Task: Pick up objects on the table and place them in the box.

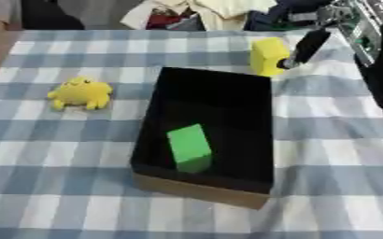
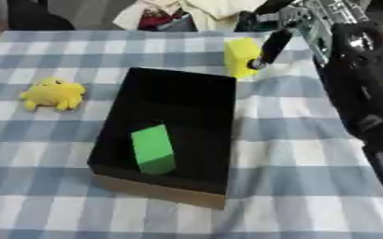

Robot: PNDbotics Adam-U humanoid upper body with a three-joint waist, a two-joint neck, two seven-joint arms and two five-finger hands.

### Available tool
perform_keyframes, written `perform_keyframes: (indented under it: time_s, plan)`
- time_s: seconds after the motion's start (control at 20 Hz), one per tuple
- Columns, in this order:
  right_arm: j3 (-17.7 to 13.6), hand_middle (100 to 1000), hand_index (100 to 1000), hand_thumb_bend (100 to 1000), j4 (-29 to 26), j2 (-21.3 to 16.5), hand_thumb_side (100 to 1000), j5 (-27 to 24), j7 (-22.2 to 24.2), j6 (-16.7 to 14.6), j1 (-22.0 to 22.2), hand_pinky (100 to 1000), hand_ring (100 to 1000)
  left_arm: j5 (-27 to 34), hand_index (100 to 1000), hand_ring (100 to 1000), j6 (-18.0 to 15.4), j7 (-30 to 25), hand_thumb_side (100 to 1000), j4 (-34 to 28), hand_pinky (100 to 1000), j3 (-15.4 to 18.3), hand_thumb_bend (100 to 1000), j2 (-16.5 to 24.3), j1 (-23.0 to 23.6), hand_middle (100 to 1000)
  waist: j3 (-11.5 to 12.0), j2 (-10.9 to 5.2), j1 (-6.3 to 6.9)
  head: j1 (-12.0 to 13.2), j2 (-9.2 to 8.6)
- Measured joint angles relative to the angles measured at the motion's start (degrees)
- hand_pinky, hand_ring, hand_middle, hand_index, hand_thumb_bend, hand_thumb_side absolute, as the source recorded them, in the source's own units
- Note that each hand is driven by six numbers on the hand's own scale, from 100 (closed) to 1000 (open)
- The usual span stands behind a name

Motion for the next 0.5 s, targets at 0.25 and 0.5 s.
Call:
perform_keyframes:
  time_s: [0.25, 0.5]
  plan:
    - [0.0, 946, 1000, 399, 1.1, 0.4, 429, 0.0, 0.7, 0.7, -0.6, 997, 986, 0.0, 832, 690, 0.0, -0.2, 827, 0.0, 570, 0.0, 100, 0.0, -0.1, 683, 0.1, 0.0, -0.33, 0.0, -0.01]
    - [0.0, 948, 1000, 395, 2.2, 1.0, 424, 0.7, 0.9, 1.1, -1.5, 1000, 989, 0.0, 832, 690, 0.0, -0.3, 825, 0.0, 570, 0.0, 100, 0.0, -0.2, 684, 0.4, 0.11, -0.4, -0.3, -0.03]
